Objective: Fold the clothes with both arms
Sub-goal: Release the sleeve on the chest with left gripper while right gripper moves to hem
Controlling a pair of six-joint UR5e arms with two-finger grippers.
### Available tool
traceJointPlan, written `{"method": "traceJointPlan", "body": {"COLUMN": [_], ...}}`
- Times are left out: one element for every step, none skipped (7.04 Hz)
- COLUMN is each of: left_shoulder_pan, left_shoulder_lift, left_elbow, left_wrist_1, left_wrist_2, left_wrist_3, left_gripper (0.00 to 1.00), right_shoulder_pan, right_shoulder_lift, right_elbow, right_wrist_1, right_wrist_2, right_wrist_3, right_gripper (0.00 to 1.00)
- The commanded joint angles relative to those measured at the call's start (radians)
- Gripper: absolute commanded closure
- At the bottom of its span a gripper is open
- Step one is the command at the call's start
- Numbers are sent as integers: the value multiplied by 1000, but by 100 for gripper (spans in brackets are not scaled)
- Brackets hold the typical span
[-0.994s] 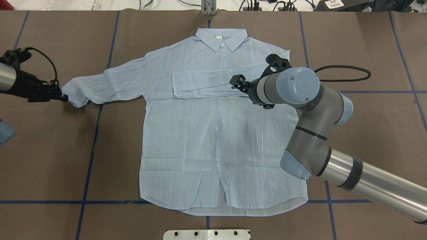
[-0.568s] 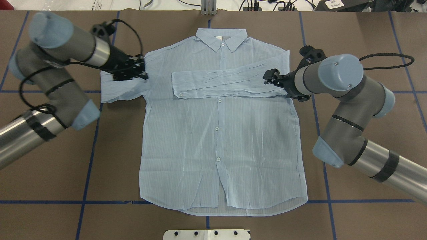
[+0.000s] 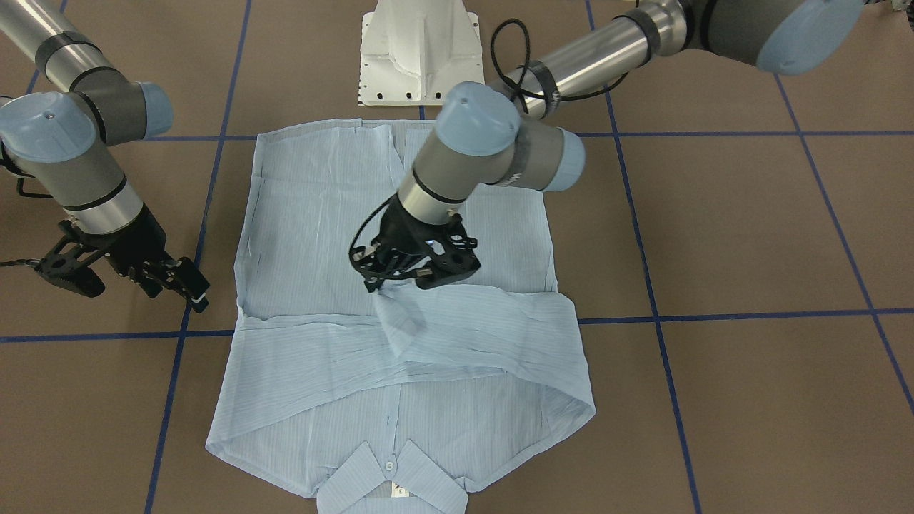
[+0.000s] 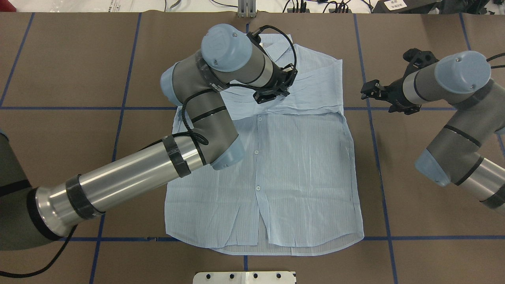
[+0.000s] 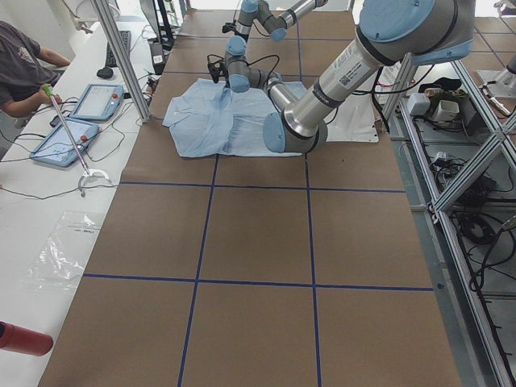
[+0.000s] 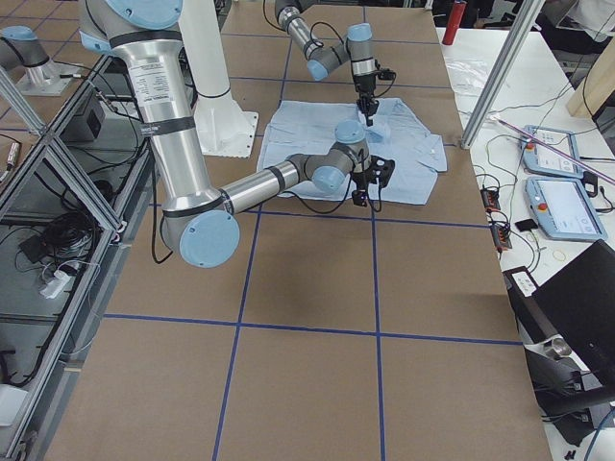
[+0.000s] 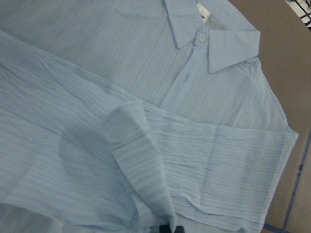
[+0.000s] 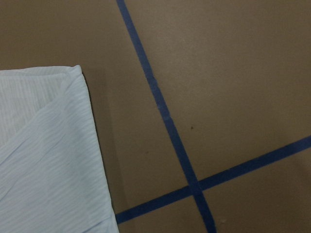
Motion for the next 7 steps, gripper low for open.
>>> {"method": "traceJointPlan", "body": {"left_shoulder_pan": [54,71,77,79,79,79,79], "left_shoulder_lift": [-102,-111,-110,-119,-122,-112,-60], "left_elbow": [93,107,111,106,82,5,-102], "left_wrist_1": [-5,-8,-8,-8,-7,4,50], "left_wrist_2": [92,118,118,118,117,115,112], "left_wrist_3": [-54,-54,-48,-40,-46,-51,-51], "left_gripper": [100,100,58,3,1,1,1], "right_shoulder_pan": [6,6,5,5,-7,-68,-158], "right_shoulder_lift": [-18,-22,-31,-36,-38,-57,-80], "right_elbow": [-2,-2,-2,7,27,70,152], "right_wrist_1": [2,2,2,4,4,5,4], "right_wrist_2": [2,-1,-3,-1,3,6,-6], "right_wrist_3": [-10,-10,-9,2,13,77,237], "right_gripper": [0,0,0,0,0,0,0]}}
